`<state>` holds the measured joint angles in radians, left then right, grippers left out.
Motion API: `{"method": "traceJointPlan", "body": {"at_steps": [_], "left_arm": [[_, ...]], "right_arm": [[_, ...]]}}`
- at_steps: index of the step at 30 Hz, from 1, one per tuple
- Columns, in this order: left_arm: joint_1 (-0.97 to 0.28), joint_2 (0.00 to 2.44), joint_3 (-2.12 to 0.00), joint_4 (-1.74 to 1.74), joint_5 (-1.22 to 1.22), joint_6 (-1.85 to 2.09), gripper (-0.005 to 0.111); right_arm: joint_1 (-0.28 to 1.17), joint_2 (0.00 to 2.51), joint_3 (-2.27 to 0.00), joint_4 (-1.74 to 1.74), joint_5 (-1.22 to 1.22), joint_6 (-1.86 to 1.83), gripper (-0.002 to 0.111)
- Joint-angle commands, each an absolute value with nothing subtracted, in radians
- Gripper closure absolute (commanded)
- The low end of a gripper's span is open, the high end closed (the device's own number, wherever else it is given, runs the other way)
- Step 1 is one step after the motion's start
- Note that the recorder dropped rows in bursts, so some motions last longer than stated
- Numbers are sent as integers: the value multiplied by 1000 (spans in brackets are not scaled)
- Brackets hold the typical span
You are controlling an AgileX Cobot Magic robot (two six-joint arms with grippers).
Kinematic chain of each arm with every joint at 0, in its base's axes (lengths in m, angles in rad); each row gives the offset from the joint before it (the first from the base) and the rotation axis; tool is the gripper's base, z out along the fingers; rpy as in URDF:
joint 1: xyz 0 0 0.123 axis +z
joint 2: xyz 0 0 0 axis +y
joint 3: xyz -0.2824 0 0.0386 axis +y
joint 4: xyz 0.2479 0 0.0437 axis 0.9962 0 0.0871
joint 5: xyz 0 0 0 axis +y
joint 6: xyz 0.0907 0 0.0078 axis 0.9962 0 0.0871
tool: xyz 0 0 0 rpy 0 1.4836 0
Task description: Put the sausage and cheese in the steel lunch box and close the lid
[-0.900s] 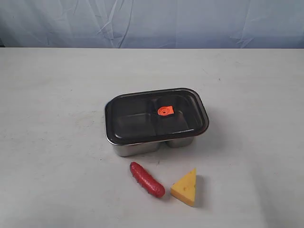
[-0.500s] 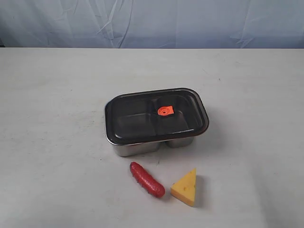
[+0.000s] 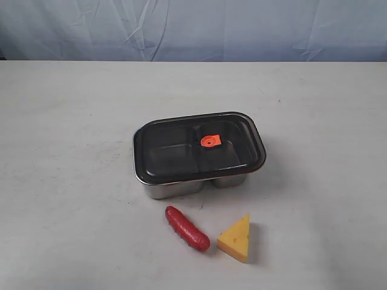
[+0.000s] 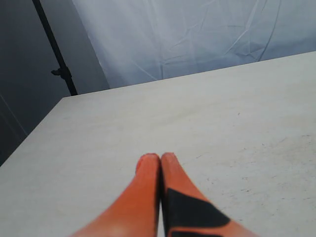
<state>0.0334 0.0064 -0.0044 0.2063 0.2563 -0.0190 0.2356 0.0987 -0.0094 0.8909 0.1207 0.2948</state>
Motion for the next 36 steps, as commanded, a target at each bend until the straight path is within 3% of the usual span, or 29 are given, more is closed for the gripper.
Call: {"method": "traceJointPlan", "body": {"at_steps": [1,3,8,12,16,20,27,36], "left_arm": [[38,0,0,202,241,-18,107],[38,0,0,202,241,-18,107],[38,0,0,202,241,-18,107],[38,0,0,202,241,-18,107],[38,0,0,202,241,-18,107],[38,0,0,202,241,-18,107],[38,0,0,202,241,-18,107],[38,0,0,202,241,-18,107]], "right_arm": [[259,99,-221,977,383,-116,109],[259,138,-339,968,405,-391,109],[259,496,-391,868,472,-255,109],[257,887,-452,924,592,-422,109],[238,1250,-618,1088,882,-752,109],[165,1512,-773,1212,1089,-844,109],[54,1667,-814,1207,1029,-938,109],[47,1788,-814,1203,912,-940,107]]}}
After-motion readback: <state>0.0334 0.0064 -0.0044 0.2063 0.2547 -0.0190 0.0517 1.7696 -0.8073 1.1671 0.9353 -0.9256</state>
